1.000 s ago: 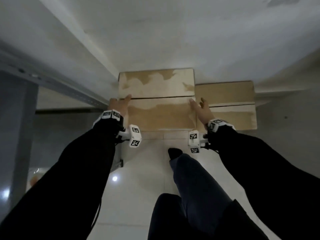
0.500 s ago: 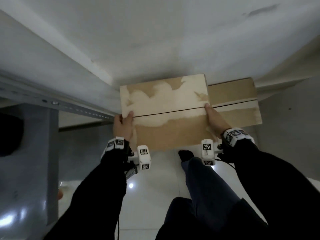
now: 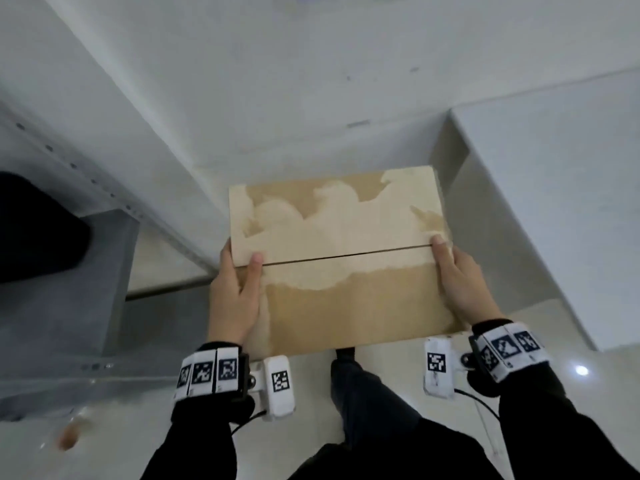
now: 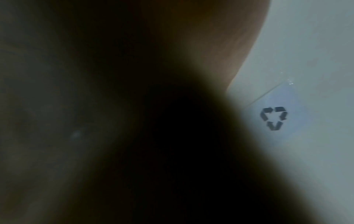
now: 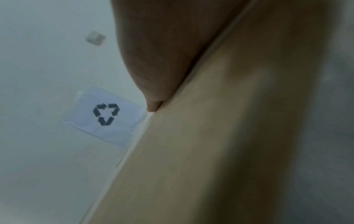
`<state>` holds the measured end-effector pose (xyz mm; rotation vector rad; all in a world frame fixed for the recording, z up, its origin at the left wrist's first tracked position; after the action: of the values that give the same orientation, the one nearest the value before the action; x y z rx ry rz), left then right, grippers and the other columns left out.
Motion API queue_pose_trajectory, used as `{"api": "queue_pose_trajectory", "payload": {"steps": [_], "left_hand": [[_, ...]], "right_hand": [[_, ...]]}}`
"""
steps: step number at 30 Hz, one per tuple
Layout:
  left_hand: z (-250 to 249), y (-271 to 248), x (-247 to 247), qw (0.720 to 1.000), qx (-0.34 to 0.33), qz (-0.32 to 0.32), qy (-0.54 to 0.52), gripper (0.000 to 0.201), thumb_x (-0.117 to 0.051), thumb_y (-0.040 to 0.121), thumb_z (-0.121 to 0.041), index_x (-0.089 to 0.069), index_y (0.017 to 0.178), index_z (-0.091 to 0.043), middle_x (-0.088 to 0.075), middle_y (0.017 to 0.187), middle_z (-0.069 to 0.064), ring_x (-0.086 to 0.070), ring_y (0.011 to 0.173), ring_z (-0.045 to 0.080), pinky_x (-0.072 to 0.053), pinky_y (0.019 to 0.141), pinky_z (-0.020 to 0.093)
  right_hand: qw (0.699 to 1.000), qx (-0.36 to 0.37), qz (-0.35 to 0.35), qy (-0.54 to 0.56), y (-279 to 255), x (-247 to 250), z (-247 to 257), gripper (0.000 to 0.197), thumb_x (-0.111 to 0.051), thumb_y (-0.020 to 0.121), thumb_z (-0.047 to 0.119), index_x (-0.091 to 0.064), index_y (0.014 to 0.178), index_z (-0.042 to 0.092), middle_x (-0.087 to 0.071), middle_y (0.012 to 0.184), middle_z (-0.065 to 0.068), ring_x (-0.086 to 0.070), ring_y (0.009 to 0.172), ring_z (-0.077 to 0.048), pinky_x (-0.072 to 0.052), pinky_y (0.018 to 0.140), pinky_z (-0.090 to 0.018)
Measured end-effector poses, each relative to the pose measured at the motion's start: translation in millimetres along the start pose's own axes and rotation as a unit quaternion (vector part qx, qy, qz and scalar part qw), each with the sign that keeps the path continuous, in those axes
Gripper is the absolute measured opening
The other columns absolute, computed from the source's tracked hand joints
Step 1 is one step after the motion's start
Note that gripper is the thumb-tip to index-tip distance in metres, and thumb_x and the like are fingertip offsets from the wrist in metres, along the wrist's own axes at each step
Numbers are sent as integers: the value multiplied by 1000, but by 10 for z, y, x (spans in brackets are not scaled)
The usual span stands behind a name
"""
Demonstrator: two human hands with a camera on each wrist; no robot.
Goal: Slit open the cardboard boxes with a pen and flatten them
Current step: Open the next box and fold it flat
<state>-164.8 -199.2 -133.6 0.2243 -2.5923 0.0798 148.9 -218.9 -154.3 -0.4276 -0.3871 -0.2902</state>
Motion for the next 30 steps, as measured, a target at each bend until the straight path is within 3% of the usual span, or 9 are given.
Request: {"api": "queue_pose_trajectory", "payload": {"steps": [2,5,7,12,16,19,25,30], "left_hand": [[-237,-251,-117,999,-36,-6,-2,52,-45,95,-40,-38,140,-16,-56,116,-9,-53,103,8,-38,87,22],[-536,-506,-398,997,-81,-1,-12,54,-45,94,-49,-40,137,-17,-59,119,-4,-56,104,12,-42,87,27],[-757,-607,-651,995,-101,11,-20,55,-45,93,-51,-40,137,-19,-60,117,-5,-58,104,14,-45,88,30],[-1611,-693,-1585,988,-114,46,-96,43,-48,97,-32,-43,136,-15,-57,118,-7,-53,105,7,-39,86,18],[-2281,-710,-2533,981,-97,95,-137,42,-51,96,-34,-46,134,-17,-58,121,-6,-54,109,10,-40,95,26],[-2715,-797,-3267,977,-98,118,-148,38,-51,96,-33,-49,130,-16,-59,117,-6,-54,105,10,-39,89,24],[-3142,-852,-4429,984,-77,126,-99,38,-48,98,-36,-51,130,-14,-61,116,7,-55,103,20,-39,87,28],[-3234,-779,-4973,989,-49,140,-27,42,-44,99,-39,-48,133,-15,-58,124,11,-53,109,25,-39,94,33]], "right_hand": [[999,30,-34,-7,-265,342,-27,49,-32,96,54,-60,112,18,-59,104,-3,-55,100,-23,-41,84,-31],[994,58,-84,-34,-505,944,-66,53,-29,97,52,-60,116,13,-58,100,-6,-54,94,-23,-40,82,-31],[990,74,-110,-46,-590,1383,-101,48,-27,97,52,-60,105,17,-59,96,-5,-55,91,-24,-39,78,-30],[980,73,-178,-55,-519,2511,-255,46,-28,98,51,-58,94,16,-58,91,-6,-53,87,-23,-35,74,-30],[974,42,-217,-43,-249,3449,-593,53,-28,98,53,-63,104,13,-59,98,-8,-52,91,-23,-35,77,-29],[970,15,-240,-37,-6,4145,-840,59,-29,97,55,-64,107,9,-63,111,-17,-55,100,-30,-40,84,-34],[971,-42,-224,-70,448,5184,-1216,62,-26,97,55,-62,115,8,-59,122,-20,-53,111,-34,-39,95,-37],[986,-126,-90,-68,1009,5647,-1534,72,-23,96,59,-45,136,4,-45,141,-17,-43,128,-31,-30,109,-39]]}}
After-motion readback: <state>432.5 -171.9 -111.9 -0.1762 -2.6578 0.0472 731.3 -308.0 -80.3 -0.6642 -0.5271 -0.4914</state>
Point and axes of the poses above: each hand's wrist, its own y-axis towards the middle knuckle, its own x-axis out of the back of the hand, z = x × y, the point moved 1 cm from there along y, towards the middle knuckle
